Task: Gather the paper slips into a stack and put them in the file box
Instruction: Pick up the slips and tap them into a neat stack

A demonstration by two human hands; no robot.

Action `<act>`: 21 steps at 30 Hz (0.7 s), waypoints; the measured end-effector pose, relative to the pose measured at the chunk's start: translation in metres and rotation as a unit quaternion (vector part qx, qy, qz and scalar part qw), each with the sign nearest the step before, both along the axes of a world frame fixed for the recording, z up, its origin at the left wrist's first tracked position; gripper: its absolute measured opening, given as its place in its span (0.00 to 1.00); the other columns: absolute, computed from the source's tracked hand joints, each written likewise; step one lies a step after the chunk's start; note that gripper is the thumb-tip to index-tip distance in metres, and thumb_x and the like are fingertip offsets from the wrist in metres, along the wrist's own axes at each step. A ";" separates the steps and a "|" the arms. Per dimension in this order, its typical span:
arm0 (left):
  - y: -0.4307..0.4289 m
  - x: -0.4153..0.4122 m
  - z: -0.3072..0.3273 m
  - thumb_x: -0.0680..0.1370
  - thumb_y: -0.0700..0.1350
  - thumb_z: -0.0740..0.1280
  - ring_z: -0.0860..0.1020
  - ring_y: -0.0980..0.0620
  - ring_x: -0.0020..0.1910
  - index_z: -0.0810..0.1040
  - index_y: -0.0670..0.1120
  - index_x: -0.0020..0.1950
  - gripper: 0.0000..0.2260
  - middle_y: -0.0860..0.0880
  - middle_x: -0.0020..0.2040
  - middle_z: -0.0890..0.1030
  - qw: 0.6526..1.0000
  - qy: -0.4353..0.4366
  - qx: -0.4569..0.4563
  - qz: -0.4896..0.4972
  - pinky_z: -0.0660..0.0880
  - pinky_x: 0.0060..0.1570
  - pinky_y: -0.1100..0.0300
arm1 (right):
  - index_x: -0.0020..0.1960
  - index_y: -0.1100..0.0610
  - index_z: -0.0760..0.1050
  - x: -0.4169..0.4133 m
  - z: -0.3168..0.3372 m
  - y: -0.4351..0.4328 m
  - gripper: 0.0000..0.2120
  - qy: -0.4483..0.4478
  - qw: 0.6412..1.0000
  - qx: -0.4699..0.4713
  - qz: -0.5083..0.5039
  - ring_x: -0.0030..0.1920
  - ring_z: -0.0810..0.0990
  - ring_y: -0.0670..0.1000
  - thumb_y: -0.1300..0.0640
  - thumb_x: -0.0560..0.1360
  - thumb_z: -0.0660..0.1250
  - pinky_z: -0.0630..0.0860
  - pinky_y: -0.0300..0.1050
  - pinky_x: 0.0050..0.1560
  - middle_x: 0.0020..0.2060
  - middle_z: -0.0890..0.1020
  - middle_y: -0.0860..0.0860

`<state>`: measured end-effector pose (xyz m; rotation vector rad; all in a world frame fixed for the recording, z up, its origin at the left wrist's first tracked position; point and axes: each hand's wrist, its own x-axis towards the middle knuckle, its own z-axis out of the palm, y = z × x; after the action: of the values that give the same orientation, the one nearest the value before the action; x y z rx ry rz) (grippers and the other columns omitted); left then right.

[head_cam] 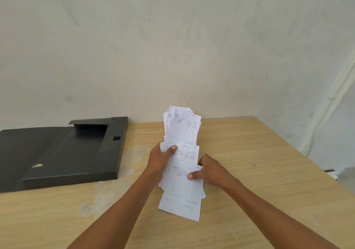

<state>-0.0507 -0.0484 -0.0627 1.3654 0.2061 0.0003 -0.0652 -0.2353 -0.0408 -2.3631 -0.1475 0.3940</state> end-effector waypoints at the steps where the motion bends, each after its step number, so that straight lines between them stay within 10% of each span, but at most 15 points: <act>1: 0.000 0.000 0.000 0.76 0.44 0.74 0.86 0.40 0.52 0.79 0.43 0.61 0.14 0.44 0.53 0.87 1.000 0.002 0.000 0.000 0.81 0.55 0.39 | 0.46 0.49 0.74 -0.001 0.001 -0.003 0.15 -0.005 1.000 0.003 -0.001 0.45 0.80 0.44 0.51 0.67 0.79 0.78 0.42 0.47 0.45 0.82 0.44; 10: 0.005 -0.002 -0.002 0.76 0.46 0.75 0.84 0.41 0.55 0.79 0.47 0.62 0.16 0.45 0.55 0.86 1.000 0.012 0.002 0.011 0.79 0.58 0.38 | 0.47 0.54 0.79 0.016 0.064 -0.034 0.02 -0.029 0.981 0.178 -0.068 0.40 0.78 0.48 0.56 0.77 0.70 0.70 0.41 0.36 0.40 0.84 0.49; 14: 0.003 -0.008 -0.005 0.76 0.46 0.75 0.84 0.41 0.55 0.79 0.47 0.62 0.16 0.45 0.55 0.86 1.000 0.004 0.008 0.007 0.80 0.57 0.38 | 0.46 0.55 0.76 0.031 0.080 -0.019 0.02 0.004 0.992 0.108 -0.069 0.41 0.81 0.51 0.57 0.76 0.66 0.76 0.44 0.41 0.42 0.83 0.51; 17: 0.006 -0.008 -0.004 0.77 0.44 0.74 0.85 0.42 0.54 0.78 0.47 0.63 0.15 0.46 0.55 0.86 1.000 0.009 0.003 0.020 0.80 0.58 0.40 | 0.39 0.56 0.70 0.032 0.094 -0.017 0.08 -0.131 0.980 0.056 -0.137 0.34 0.75 0.51 0.54 0.74 0.64 0.68 0.43 0.36 0.35 0.77 0.51; 21: 0.005 -0.006 -0.002 0.78 0.43 0.73 0.85 0.41 0.53 0.78 0.46 0.60 0.12 0.45 0.54 0.86 0.999 0.014 -0.001 0.029 0.81 0.57 0.40 | 0.36 0.54 0.65 0.022 0.113 -0.020 0.10 -0.101 0.975 0.168 -0.109 0.30 0.66 0.50 0.54 0.73 0.63 0.61 0.43 0.32 0.31 0.69 0.49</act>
<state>-0.0563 -0.0437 -0.0649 1.3581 0.2685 0.0303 -0.0428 -0.2556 0.0723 -2.0525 -0.0442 0.0167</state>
